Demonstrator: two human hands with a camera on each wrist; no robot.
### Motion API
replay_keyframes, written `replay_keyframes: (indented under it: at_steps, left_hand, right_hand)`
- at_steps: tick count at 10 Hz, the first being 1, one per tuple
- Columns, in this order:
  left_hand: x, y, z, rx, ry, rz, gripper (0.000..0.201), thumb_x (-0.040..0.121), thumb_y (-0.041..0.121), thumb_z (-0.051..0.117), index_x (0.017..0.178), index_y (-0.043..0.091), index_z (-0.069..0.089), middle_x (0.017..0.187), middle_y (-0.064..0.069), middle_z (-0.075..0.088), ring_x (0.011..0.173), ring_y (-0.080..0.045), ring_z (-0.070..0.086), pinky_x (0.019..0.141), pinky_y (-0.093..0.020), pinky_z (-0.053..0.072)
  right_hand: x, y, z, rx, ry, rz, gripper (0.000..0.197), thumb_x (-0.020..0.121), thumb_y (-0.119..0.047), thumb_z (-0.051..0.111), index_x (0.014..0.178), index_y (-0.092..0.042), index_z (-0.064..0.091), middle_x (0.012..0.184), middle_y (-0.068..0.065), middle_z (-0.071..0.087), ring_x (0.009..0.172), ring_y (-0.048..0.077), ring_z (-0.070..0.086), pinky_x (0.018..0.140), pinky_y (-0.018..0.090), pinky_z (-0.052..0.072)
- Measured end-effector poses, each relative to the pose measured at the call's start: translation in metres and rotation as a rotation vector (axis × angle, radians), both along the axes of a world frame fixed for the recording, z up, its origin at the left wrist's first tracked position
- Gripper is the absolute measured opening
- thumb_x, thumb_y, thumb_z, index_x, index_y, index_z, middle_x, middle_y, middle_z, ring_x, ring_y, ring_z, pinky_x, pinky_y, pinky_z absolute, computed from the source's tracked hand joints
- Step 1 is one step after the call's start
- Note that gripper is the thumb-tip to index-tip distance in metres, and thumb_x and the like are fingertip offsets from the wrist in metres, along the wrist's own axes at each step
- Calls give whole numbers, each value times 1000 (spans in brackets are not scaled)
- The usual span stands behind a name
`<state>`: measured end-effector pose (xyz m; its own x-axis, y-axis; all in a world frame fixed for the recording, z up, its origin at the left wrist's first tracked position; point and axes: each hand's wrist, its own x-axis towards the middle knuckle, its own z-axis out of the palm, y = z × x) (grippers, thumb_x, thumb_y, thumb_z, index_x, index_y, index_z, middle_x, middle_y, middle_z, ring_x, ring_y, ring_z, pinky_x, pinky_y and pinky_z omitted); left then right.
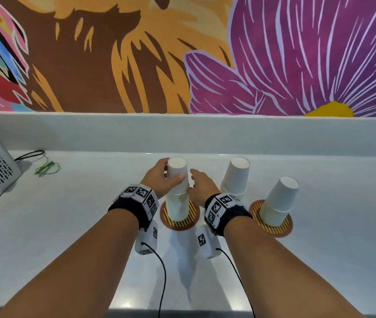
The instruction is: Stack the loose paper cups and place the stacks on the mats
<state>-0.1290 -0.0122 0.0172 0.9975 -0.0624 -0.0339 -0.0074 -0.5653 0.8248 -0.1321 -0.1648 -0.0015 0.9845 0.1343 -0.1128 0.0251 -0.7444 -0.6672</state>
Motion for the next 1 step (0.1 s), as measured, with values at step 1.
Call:
replay_keyframes:
  at_steps: [1]
  left_hand:
    - [1,-1,20,56,-27,6,64,90,42,61,144,20,35,143,-3,48,126,-23,50,104,-39,42]
  right_hand:
    - [4,-6,17,-10,-76,-41,55,93,-14,52,145,-15,35,146,9,41,133,24,43,111,37,35]
